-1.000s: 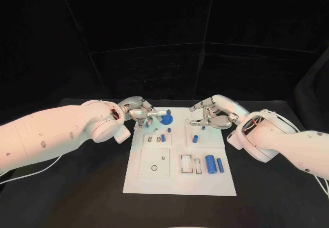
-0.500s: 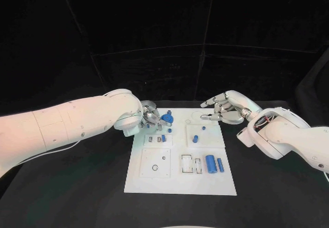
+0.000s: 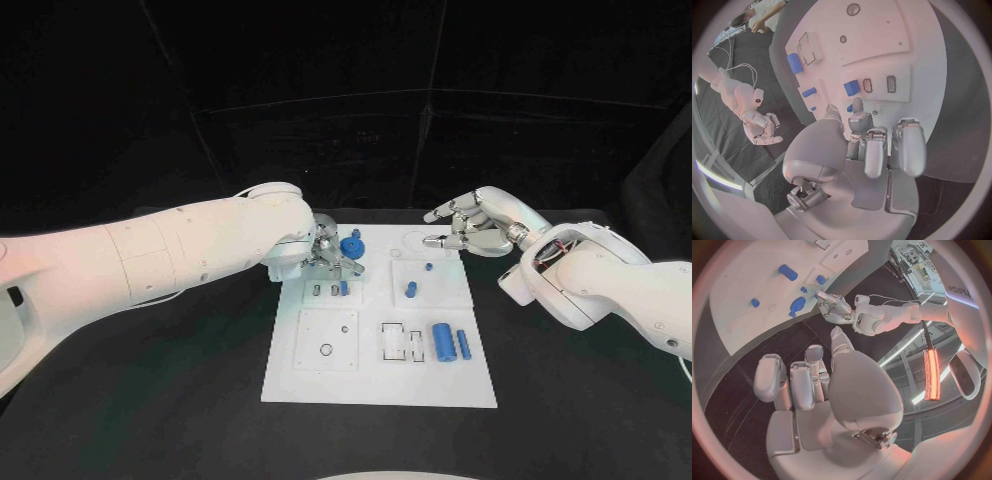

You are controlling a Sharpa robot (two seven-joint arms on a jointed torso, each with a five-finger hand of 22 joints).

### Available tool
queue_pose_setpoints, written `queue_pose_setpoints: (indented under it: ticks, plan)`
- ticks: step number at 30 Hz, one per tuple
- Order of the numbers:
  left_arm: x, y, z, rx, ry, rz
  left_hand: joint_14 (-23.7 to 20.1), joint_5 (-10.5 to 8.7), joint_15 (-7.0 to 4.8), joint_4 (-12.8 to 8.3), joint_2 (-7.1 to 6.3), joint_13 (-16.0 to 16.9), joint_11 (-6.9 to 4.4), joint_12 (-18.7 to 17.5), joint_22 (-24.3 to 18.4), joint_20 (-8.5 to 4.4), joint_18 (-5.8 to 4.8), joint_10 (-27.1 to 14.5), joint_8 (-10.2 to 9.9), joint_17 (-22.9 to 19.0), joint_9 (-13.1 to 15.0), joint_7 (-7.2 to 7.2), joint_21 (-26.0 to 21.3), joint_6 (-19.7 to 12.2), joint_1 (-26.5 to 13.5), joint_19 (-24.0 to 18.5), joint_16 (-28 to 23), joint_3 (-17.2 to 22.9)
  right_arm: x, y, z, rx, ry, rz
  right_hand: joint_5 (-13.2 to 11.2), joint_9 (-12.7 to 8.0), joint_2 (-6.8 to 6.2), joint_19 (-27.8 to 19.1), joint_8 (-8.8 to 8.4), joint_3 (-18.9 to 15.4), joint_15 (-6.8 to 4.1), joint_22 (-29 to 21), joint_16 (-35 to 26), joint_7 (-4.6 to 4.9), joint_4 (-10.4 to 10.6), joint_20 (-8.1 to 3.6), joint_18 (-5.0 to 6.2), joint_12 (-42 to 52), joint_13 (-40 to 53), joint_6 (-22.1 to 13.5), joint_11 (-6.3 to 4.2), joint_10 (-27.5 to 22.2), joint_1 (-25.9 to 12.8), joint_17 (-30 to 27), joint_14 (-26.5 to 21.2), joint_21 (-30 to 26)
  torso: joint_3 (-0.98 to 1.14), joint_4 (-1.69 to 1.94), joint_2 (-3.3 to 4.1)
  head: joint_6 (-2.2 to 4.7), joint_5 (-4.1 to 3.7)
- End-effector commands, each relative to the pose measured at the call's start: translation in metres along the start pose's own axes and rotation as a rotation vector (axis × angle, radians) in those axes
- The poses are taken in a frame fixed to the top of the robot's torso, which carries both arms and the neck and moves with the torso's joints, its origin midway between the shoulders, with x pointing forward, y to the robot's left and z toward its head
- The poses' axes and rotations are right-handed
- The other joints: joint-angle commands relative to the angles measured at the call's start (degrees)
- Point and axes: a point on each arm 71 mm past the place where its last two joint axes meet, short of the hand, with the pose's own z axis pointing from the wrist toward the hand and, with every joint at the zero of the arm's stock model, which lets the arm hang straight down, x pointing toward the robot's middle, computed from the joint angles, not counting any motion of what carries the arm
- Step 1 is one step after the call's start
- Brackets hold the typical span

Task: Assemble the parts on the task board

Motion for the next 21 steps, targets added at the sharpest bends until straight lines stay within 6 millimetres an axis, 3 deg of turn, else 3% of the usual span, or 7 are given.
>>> queue_pose_setpoints:
  ticks: [1,21]
  plan:
    - [0.0018,-0.0002,0.0007,-0.030,0.033,0.061,6.1,-0.10,-0.46,0.0,0.18,0.1,-0.01,0.3,0.2,-0.25,-0.48,0.3,0.5,15.1,0.2,0.00,0.4,-0.6,-0.7,1.5,0.2,-0.5,-0.0005,-0.0001,0.0009,0.009,0.002,0.005,0.4,0.1,0.16,0.0,0.31,-0.4,0.01,-0.1,-0.3,-0.13,0.1,-0.30,0.71,0.0,-0.1,0.3,-0.35,0.1,0.3,-0.2,2.2,-0.3,-0.06,0.00,0.04,-0.18,-0.02]
    - [0.0052,-0.0051,0.0038,-0.042,0.073,0.120,6.1,-0.05,-0.56,-0.6,0.71,1.2,-0.15,1.2,1.2,-0.31,-0.63,0.6,2.0,15.1,1.8,-0.18,1.0,-1.2,0.1,1.6,0.2,-0.6,0.0010,-0.0018,0.0045,0.018,0.008,0.004,0.8,0.0,0.26,-0.1,0.33,-0.6,-0.02,-0.2,-0.5,-0.15,0.1,-0.33,0.72,0.0,-0.2,0.3,-0.37,0.2,0.2,-0.3,2.1,-0.4,-0.01,0.05,0.04,-0.69,-0.14]
